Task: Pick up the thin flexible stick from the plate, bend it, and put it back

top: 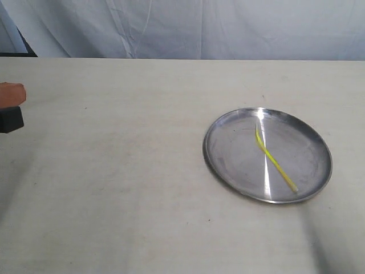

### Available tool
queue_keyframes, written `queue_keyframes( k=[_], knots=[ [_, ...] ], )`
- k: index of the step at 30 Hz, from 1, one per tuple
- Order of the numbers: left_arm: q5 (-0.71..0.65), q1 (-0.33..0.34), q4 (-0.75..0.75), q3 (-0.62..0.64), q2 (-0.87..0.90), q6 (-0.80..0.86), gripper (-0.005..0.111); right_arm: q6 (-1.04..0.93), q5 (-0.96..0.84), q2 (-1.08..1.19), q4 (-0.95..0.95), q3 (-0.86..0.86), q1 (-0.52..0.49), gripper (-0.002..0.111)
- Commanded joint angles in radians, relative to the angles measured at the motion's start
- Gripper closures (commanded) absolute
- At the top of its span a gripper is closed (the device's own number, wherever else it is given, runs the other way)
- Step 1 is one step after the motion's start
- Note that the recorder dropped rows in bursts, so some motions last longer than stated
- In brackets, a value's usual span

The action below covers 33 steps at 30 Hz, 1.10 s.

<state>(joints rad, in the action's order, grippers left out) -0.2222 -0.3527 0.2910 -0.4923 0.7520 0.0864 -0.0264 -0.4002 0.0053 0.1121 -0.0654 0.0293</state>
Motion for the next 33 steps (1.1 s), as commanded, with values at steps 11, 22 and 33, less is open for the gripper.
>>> queue_keyframes(
  k=[11,22,33],
  knots=[
    [0.007,-0.009,-0.001,0.004,-0.007,0.002,0.107,0.000,0.096,-0.005,-0.034,0.065,-0.006,0.108],
    [0.007,-0.009,-0.001,0.004,-0.007,0.002,0.107,0.000,0.096,-0.005,-0.032,0.065,-0.006,0.108],
    [0.014,-0.035,-0.162,0.060,-0.178,0.010,0.107,0.000,0.096,-0.005,-0.032,0.065,-0.006,0.108]
  ],
)
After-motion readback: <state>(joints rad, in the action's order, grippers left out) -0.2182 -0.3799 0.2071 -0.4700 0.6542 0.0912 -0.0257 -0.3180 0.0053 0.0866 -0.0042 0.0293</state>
